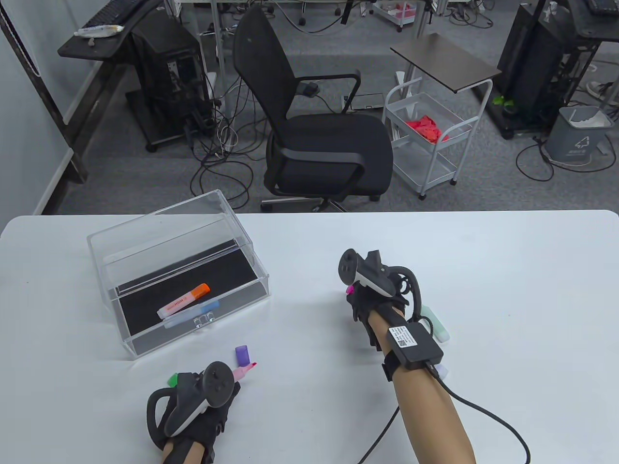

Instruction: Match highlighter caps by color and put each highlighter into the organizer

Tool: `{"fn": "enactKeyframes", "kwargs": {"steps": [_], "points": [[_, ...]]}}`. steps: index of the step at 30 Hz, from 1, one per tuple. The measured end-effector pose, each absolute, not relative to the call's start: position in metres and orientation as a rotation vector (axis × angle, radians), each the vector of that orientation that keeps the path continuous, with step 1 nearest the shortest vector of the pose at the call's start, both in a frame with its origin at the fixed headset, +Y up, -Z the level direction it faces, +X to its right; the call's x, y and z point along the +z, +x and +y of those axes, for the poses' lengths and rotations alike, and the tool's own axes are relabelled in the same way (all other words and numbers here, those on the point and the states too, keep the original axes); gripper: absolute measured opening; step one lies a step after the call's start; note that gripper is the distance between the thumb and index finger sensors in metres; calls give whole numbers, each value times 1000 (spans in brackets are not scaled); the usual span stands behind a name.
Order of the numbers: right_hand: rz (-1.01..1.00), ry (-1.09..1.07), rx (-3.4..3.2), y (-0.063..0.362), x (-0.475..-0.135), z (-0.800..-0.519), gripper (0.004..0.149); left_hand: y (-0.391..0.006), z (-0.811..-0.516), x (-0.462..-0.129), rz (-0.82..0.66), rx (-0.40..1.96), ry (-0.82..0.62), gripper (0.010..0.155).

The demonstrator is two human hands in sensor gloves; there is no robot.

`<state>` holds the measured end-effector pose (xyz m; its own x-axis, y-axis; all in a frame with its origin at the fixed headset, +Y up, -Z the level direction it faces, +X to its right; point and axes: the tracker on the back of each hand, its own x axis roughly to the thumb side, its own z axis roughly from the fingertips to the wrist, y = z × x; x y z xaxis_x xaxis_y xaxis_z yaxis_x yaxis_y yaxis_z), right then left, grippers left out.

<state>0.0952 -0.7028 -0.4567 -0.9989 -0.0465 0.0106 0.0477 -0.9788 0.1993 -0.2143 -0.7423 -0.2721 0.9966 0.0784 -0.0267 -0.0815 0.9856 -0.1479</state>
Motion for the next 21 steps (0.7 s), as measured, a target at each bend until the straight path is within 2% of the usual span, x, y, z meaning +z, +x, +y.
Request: {"fn": "enactKeyframes", "kwargs": {"steps": [12,21], "points": [[-277,-282,-3159,79,-380,-685,55,-207,-746,-272,-14,80,-165,55],[-245,-293,-3255,93,-327,-678,55,-203,-748,-271,-39,64,-177,55]]}}
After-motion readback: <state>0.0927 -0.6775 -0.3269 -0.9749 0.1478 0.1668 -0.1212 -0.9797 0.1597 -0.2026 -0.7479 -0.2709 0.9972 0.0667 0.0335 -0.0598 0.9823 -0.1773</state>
